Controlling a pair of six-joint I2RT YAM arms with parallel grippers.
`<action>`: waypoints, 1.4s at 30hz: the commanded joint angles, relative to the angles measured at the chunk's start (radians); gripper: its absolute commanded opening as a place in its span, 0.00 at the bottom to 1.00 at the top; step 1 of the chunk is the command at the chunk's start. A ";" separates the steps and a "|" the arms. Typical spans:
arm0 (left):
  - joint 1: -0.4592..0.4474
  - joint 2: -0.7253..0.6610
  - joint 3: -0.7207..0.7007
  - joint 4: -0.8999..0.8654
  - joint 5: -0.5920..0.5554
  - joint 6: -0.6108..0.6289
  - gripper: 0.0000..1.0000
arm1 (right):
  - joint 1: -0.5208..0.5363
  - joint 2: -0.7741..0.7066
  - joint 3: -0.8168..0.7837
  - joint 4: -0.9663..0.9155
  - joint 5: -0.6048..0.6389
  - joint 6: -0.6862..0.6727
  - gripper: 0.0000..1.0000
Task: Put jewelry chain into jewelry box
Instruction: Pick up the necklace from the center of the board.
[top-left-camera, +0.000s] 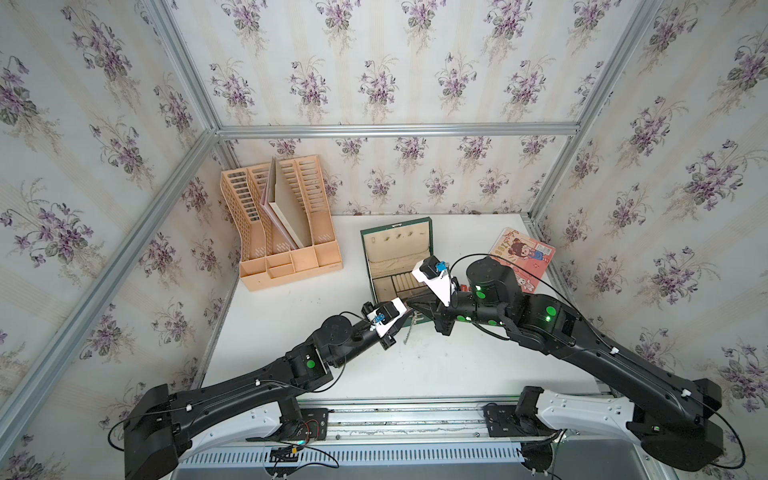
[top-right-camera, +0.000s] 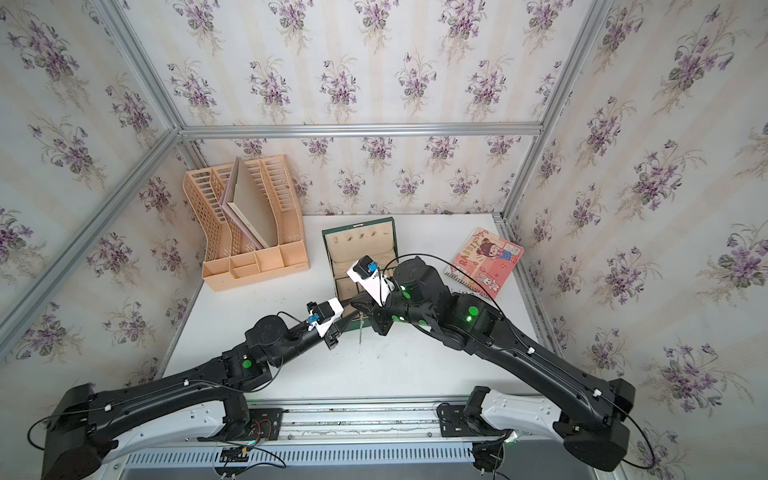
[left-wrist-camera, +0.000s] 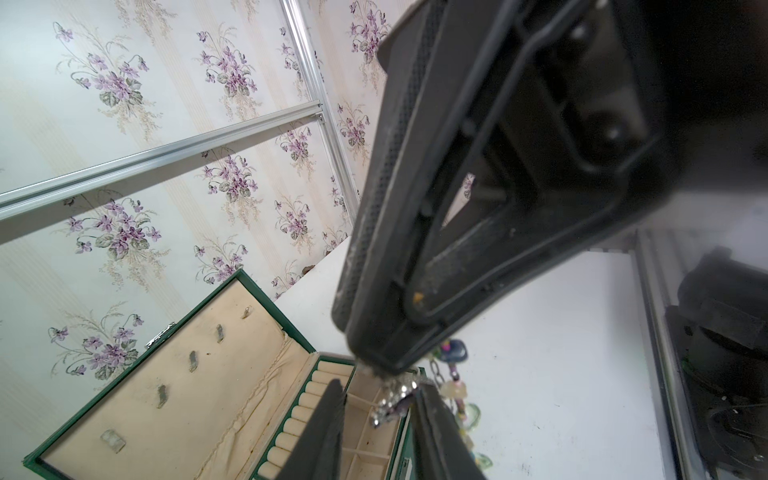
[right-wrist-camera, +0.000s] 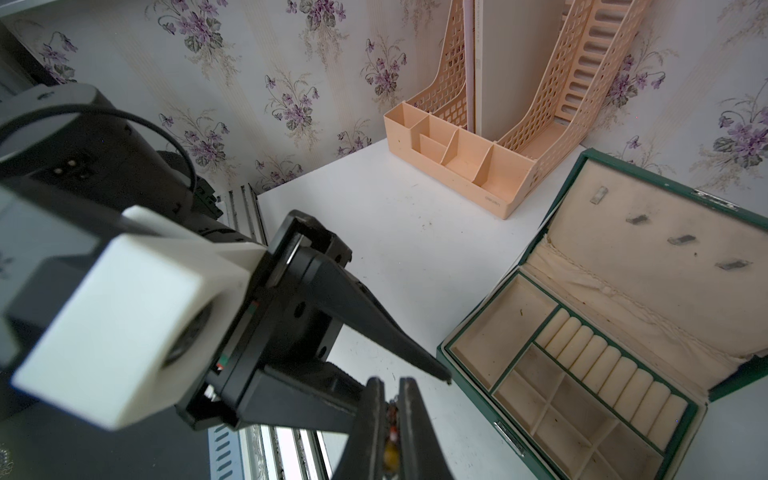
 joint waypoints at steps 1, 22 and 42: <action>-0.003 -0.005 0.004 0.032 -0.012 0.010 0.33 | -0.001 -0.002 0.000 0.028 0.012 0.006 0.00; -0.006 -0.014 0.001 -0.017 -0.004 -0.002 0.42 | 0.000 0.009 0.005 0.036 0.025 0.002 0.00; -0.006 -0.052 -0.008 -0.045 -0.024 -0.010 0.17 | -0.001 -0.004 -0.009 0.038 0.041 0.000 0.00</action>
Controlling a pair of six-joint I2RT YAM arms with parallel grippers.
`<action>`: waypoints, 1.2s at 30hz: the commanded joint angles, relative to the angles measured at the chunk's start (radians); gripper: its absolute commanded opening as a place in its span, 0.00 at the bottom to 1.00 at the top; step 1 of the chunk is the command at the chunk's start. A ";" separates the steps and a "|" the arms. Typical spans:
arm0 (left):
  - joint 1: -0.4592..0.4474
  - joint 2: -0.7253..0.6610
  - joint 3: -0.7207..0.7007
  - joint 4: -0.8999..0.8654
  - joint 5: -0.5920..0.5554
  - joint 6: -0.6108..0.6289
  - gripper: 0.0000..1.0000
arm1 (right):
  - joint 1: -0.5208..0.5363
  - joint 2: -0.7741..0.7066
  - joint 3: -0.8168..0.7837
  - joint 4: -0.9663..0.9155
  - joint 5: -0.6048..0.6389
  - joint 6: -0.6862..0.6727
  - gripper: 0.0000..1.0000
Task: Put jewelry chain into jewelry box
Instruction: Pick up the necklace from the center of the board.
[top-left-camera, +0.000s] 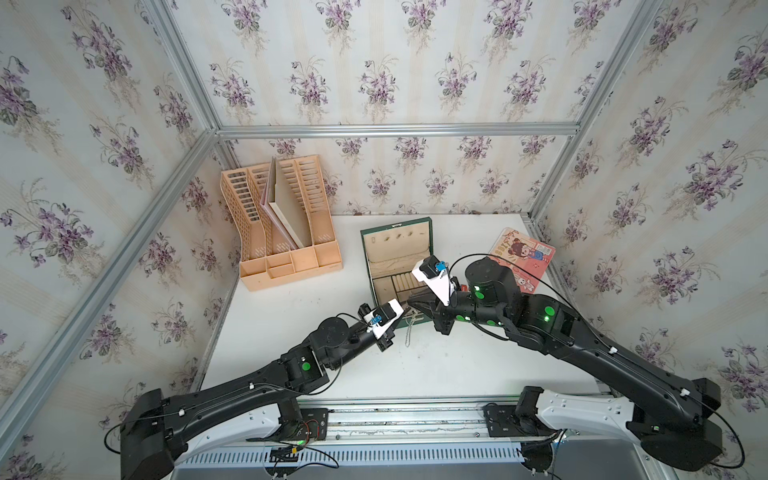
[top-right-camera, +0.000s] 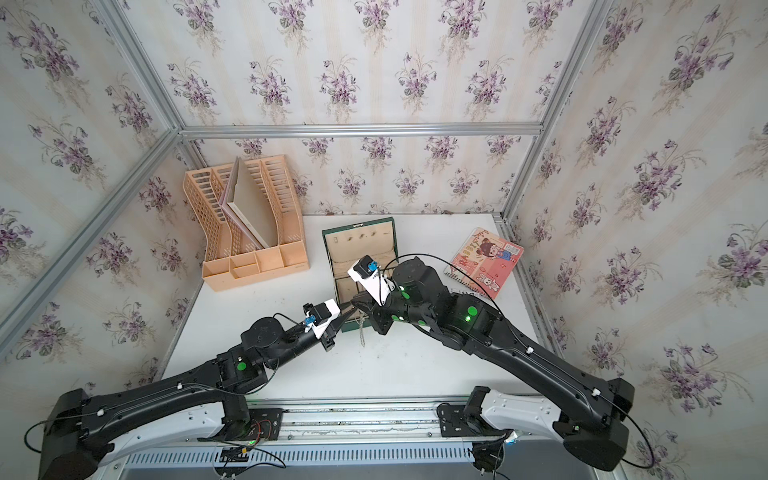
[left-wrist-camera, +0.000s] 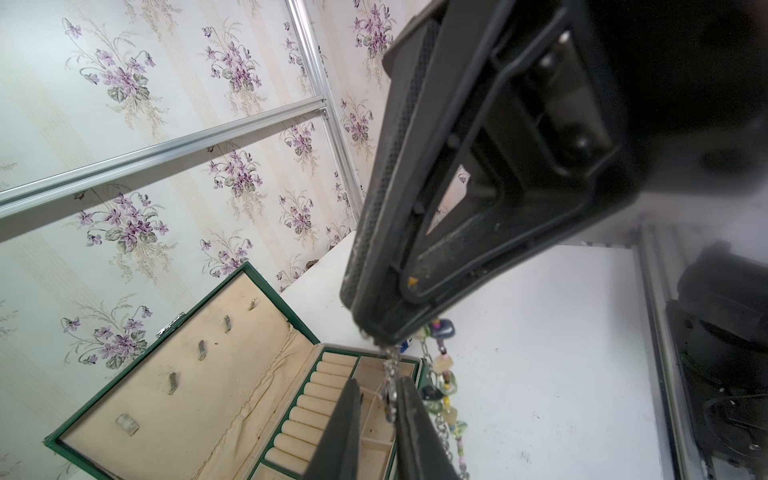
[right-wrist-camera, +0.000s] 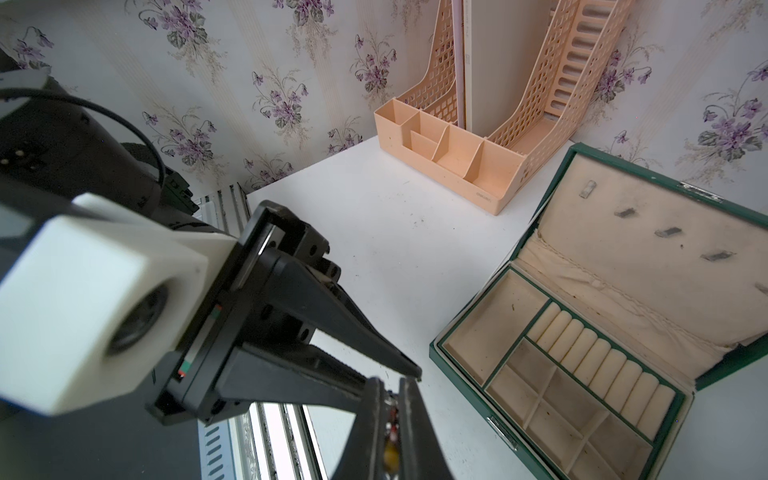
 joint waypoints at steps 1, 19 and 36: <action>0.000 -0.010 -0.003 0.004 -0.002 -0.011 0.16 | 0.000 -0.005 -0.003 0.035 0.013 -0.004 0.00; 0.000 -0.015 0.005 -0.042 0.017 -0.018 0.23 | -0.001 -0.014 -0.008 0.040 0.021 0.001 0.00; 0.000 -0.008 0.004 -0.088 -0.084 0.098 0.33 | 0.000 -0.016 -0.002 0.034 0.015 0.004 0.00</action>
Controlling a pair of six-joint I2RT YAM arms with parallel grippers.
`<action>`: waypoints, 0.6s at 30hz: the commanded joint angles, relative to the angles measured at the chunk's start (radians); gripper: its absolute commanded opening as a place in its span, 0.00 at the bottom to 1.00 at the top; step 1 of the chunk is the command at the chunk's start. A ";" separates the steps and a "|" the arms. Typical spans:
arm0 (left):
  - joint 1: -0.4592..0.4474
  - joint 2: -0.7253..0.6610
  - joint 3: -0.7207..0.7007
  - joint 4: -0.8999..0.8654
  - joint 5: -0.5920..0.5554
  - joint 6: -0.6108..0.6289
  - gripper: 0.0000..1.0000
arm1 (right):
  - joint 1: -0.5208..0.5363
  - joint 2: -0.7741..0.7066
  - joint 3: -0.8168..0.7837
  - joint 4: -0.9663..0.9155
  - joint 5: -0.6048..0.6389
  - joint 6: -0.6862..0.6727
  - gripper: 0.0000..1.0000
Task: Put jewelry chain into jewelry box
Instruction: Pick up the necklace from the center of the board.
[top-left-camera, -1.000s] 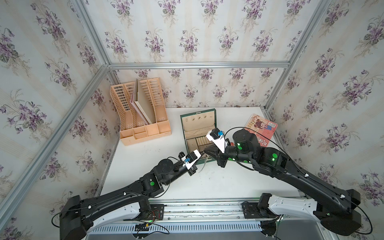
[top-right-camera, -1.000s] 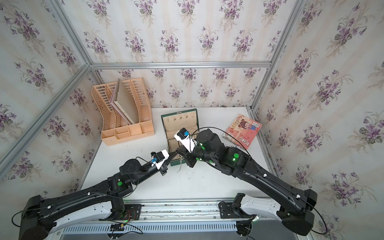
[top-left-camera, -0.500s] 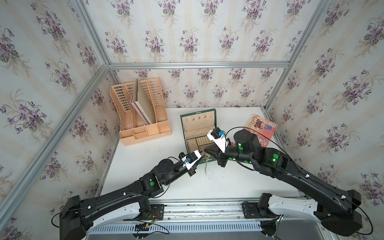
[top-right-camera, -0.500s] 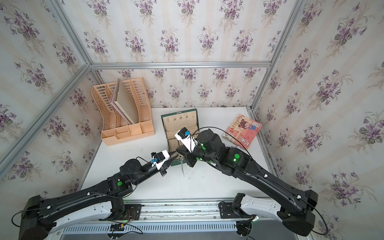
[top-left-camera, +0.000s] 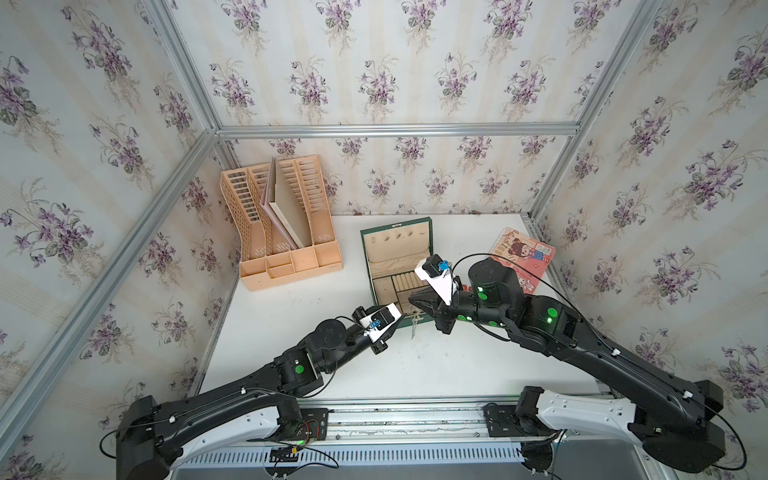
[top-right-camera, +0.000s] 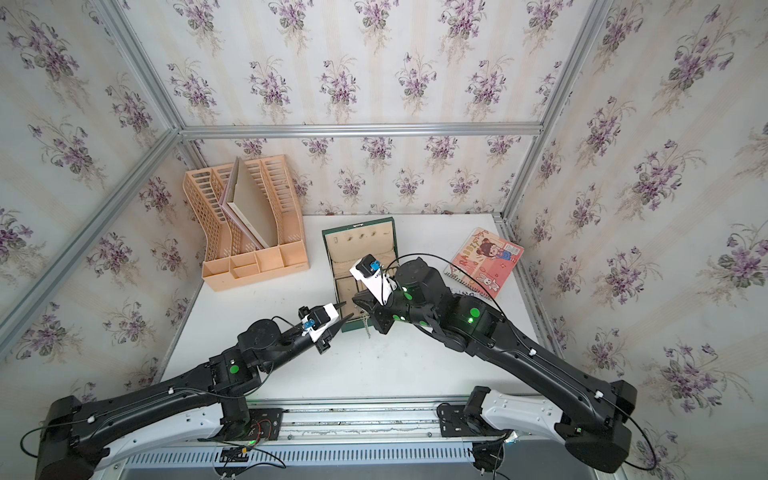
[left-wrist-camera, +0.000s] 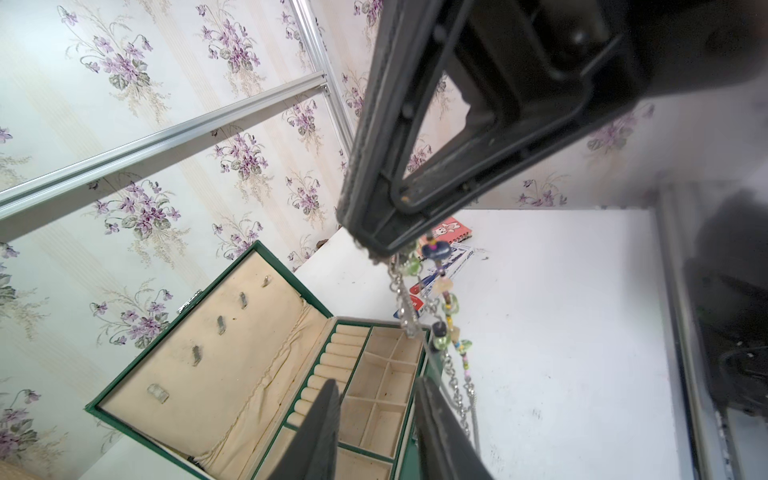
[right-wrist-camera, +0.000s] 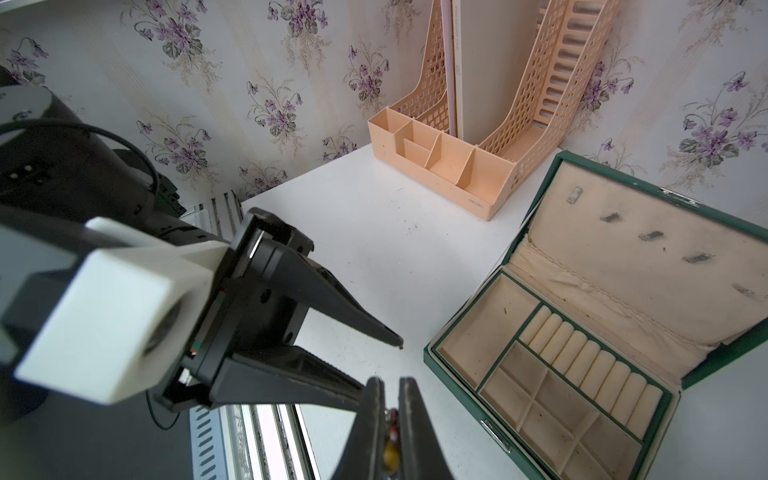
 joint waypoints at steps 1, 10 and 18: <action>0.000 0.047 0.019 0.026 -0.050 0.044 0.32 | 0.000 -0.003 0.005 0.020 -0.005 0.001 0.00; -0.018 0.133 0.055 0.116 -0.076 0.078 0.31 | 0.000 -0.007 0.003 0.021 -0.005 0.001 0.00; -0.024 0.098 0.038 0.147 -0.026 0.057 0.30 | 0.000 -0.008 0.003 0.022 0.000 0.001 0.00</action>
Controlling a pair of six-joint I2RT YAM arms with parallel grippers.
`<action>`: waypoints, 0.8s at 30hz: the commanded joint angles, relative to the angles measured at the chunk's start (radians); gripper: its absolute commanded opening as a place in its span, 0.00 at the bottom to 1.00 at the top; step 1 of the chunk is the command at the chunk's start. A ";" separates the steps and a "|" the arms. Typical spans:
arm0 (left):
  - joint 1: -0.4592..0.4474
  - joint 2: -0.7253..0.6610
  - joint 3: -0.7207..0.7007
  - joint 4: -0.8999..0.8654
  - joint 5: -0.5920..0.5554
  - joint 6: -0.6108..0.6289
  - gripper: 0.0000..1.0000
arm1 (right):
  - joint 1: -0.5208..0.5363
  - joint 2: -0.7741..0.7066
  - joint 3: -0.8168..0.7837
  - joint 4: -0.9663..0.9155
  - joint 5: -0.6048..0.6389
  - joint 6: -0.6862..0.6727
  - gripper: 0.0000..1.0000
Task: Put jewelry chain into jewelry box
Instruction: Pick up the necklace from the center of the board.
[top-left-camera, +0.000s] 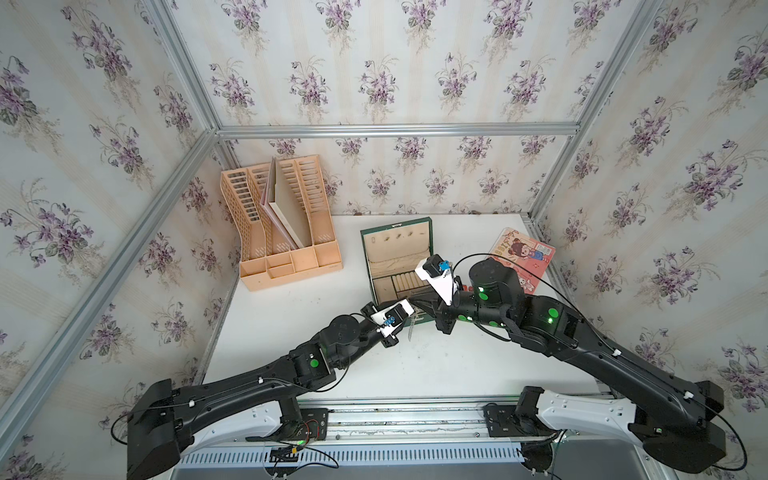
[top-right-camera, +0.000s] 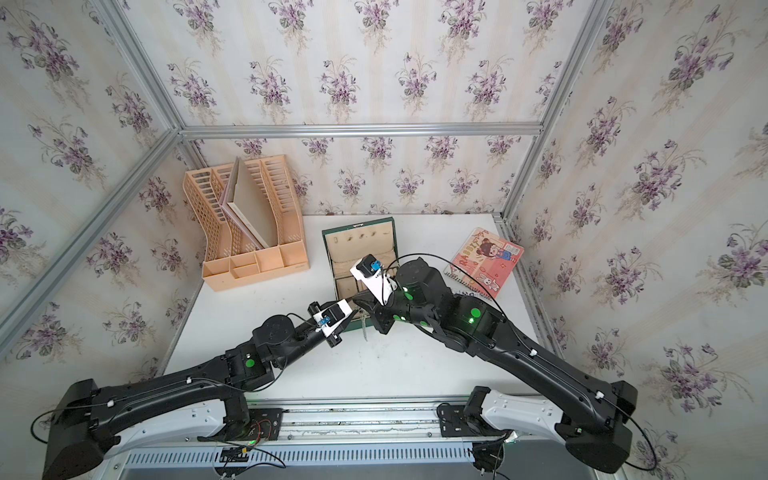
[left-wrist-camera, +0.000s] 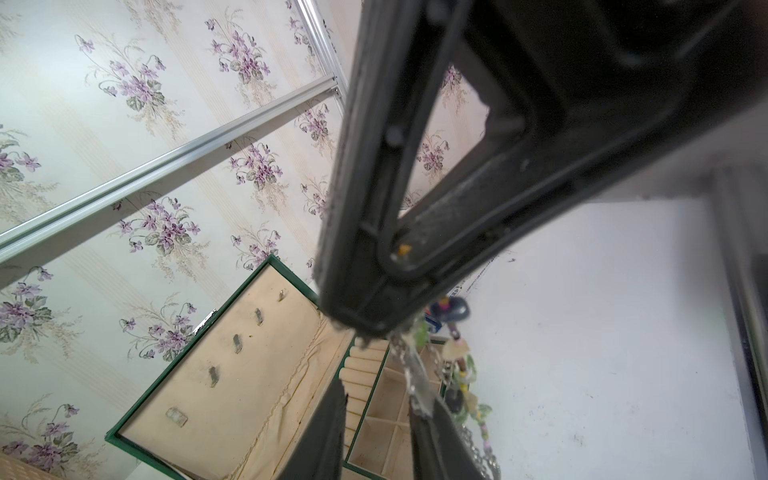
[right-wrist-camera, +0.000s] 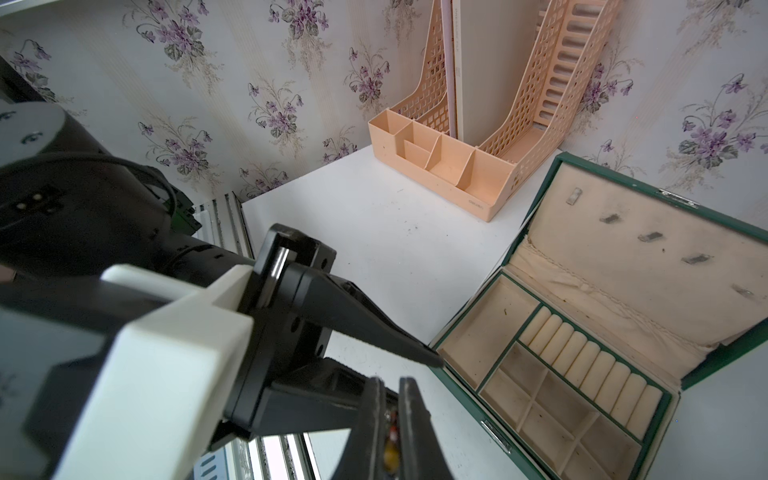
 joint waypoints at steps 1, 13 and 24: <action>0.000 -0.014 -0.006 0.042 0.033 -0.009 0.30 | 0.000 -0.006 0.003 0.022 0.001 -0.001 0.00; 0.000 -0.014 0.003 0.027 0.040 -0.021 0.30 | 0.000 -0.004 0.005 0.026 -0.003 0.000 0.00; -0.002 0.008 0.009 -0.009 0.045 -0.025 0.36 | 0.000 -0.006 0.007 0.026 -0.003 -0.001 0.00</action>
